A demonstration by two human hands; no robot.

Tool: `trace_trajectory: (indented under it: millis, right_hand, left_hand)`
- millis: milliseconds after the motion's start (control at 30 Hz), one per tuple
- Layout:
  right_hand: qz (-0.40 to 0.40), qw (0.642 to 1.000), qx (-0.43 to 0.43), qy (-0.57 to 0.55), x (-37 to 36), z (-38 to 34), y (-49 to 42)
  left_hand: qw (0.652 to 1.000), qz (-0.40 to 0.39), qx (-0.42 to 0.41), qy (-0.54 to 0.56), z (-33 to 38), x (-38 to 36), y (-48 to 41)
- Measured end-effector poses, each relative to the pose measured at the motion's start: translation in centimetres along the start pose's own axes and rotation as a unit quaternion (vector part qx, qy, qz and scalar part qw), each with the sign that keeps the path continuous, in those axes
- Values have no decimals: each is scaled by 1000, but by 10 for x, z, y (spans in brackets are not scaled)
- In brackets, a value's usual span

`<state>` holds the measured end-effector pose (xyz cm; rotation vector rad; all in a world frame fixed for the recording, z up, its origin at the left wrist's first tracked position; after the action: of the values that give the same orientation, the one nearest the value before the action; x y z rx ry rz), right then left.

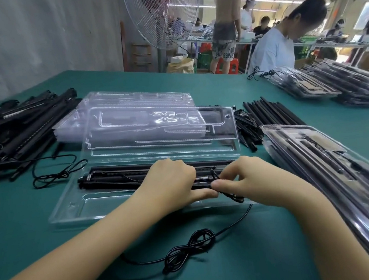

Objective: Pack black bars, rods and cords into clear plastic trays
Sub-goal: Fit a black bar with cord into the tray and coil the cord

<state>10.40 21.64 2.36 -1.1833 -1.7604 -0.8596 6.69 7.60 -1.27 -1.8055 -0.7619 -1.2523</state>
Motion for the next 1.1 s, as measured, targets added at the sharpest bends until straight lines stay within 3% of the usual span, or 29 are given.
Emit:
trace_trajectory:
  millis: [200,400,567,733,900,1100]
  right_hand:
    - [-24,999,-35,16,-8,14,-10]
    - [-34,997,-57,36,-15,26,-18]
    - [37,999,-35,13,-17,21,-20]
    - [91,992,-33,83,-20,17,-23]
    - [78,992,-101,-11,-19,31,-24]
    - [22,991,-68,-113,-16,36,-17]
  left_hand:
    - [998,61,2,-17,5,0,7]
    - [997,51,-48,-28,5,-1,10]
    - [999,-9,-34,-15,-5,1,8]
    - [999,3,-37,-20,-4,2,6]
    - [998,28,-45,-15,-5,2,7]
    - [999,40,-7,-20,-6,1,0]
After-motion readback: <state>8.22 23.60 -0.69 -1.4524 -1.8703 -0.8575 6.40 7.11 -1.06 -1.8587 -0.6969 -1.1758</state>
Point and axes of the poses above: each hand's wrist, its own y-axis away from the middle knuckle, its own x-axis out of the back of the hand, z = x × y, the point moved 4 cm from there along -y, towards the middle knuckle, and after that the axes turned 3 degrees about x, right-handed, at the moved point
